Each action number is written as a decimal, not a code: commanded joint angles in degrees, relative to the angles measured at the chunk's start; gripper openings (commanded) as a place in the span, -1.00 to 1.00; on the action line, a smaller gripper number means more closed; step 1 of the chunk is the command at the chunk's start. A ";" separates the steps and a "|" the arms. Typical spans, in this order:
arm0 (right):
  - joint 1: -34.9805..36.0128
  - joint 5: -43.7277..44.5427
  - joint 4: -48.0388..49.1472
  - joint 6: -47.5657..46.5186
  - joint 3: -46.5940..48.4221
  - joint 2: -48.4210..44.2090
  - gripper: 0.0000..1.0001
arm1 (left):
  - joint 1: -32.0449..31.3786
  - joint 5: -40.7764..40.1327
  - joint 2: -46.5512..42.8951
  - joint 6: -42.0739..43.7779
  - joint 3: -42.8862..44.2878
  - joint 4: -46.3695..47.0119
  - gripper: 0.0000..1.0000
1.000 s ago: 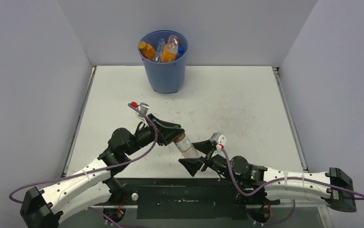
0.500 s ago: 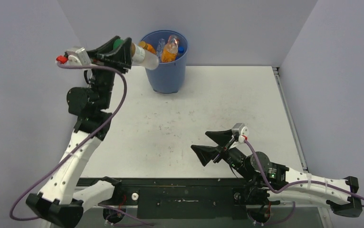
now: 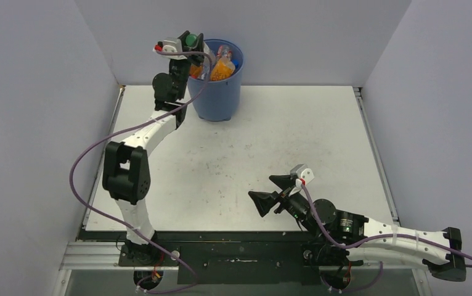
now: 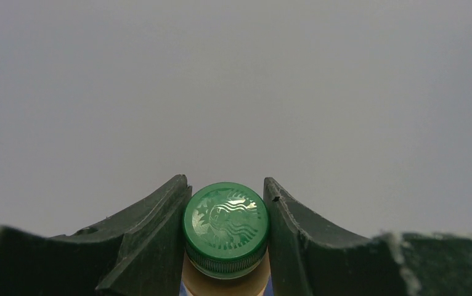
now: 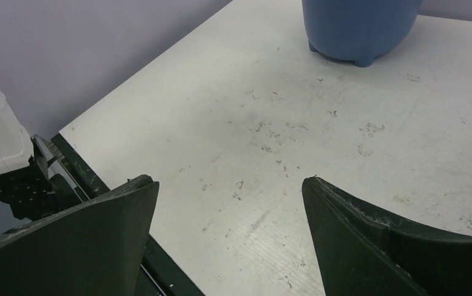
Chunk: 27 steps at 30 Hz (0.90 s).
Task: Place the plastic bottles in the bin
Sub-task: Place the plastic bottle in the trash bin.
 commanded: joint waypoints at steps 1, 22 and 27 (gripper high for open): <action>0.34 1.46 1.55 -0.82 -1.46 0.42 0.79 | -0.15 -1.33 4.53 8.27 8.81 10.65 -1.00; 0.23 4.92 2.29 -1.00 -3.60 -0.47 0.79 | -2.31 0.66 17.62 27.87 15.33 4.33 -0.47; 0.28 4.46 2.51 -1.52 -3.11 0.37 0.79 | -2.37 0.47 15.64 25.90 13.91 4.64 0.26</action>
